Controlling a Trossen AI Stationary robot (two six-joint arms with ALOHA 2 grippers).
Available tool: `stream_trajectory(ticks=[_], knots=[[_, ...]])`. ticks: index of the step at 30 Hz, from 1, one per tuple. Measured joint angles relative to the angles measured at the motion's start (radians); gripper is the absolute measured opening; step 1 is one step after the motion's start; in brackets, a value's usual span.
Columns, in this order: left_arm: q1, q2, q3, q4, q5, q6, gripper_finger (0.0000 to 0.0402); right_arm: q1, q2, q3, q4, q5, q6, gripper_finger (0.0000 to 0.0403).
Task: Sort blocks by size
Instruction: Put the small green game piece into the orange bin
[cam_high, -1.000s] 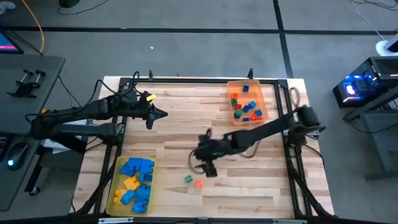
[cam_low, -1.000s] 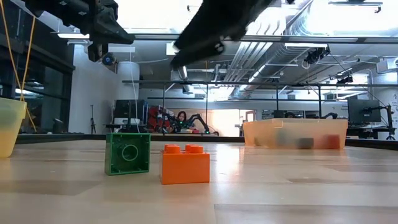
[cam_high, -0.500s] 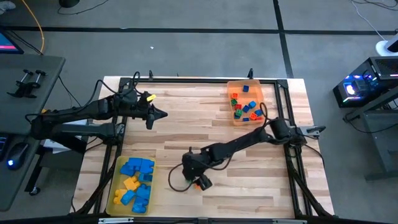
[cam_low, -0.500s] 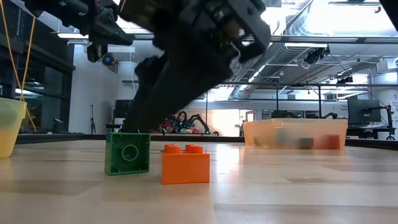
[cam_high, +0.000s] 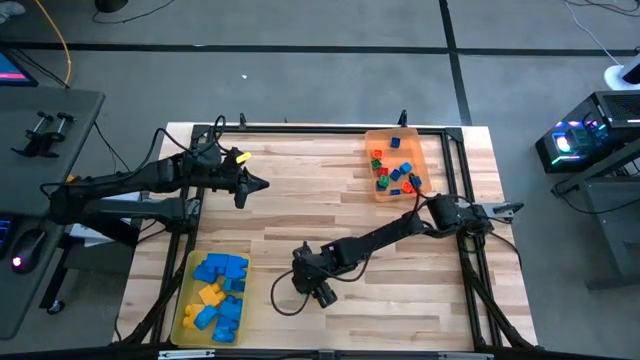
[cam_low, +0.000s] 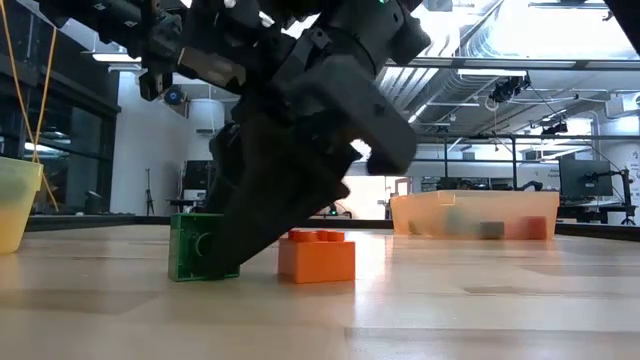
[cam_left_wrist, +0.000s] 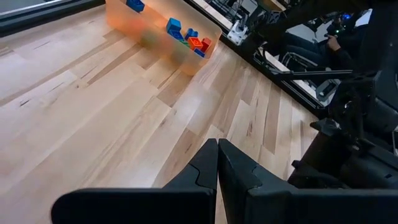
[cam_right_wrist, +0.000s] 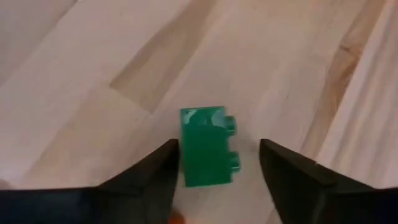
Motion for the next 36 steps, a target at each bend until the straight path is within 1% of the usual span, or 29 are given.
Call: stream_trajectory(ticks=[3,7,10,13,15,18,20,22,24,27,30,33,34,36], knots=[[0.0,0.0,0.0,0.0,0.0,0.0,0.0,-0.002,0.0,0.0,0.004,0.039,-0.001,0.0171],[0.0,0.0,0.0,0.001,0.0,0.0,0.0,-0.023,-0.009,0.006,-0.025,0.067,-0.002,0.0082],[0.0,0.0,0.0,0.002,0.0,0.0,0.0,-0.063,-0.03,0.032,-0.084,0.069,-0.017,0.0081],[0.002,0.0,0.0,0.004,-0.003,0.0,0.0,-0.128,-0.076,0.057,-0.191,0.08,-0.028,0.0081],[0.002,0.0,0.0,0.003,-0.003,0.0,0.0,-0.189,-0.113,0.051,-0.287,0.129,-0.028,0.0081],[0.003,0.0,0.0,0.006,-0.008,0.016,0.0,-0.294,-0.172,0.031,-0.485,0.233,-0.036,0.0081],[0.004,0.0,0.0,0.009,-0.009,0.016,0.0,-0.372,-0.231,-0.011,-0.588,0.28,-0.015,0.0081],[0.003,0.0,0.0,0.007,-0.01,0.016,0.0,-0.452,-0.318,-0.088,-0.646,0.316,0.018,0.0081],[0.003,0.0,0.0,0.006,-0.01,0.016,0.0,-0.526,-0.431,-0.197,-0.66,0.366,0.07,0.0081],[0.003,0.0,0.0,0.006,-0.01,0.017,0.0,-0.622,-0.643,-0.374,-0.642,0.443,0.191,0.0081],[0.003,0.0,0.0,0.007,-0.016,0.018,0.0,-0.709,-0.835,-0.526,-0.615,0.471,0.361,0.0081],[0.003,0.0,0.0,0.007,-0.033,0.018,0.0,-0.778,-0.953,-0.624,-0.57,0.441,0.502,0.0082],[0.003,0.0,0.0,0.007,-0.033,0.018,0.0,-0.795,-0.975,-0.644,-0.548,0.438,0.541,0.009],[0.003,0.0,0.0,0.008,-0.034,0.018,0.0,-0.825,-0.991,-0.67,-0.499,0.437,0.596,0.0126]])
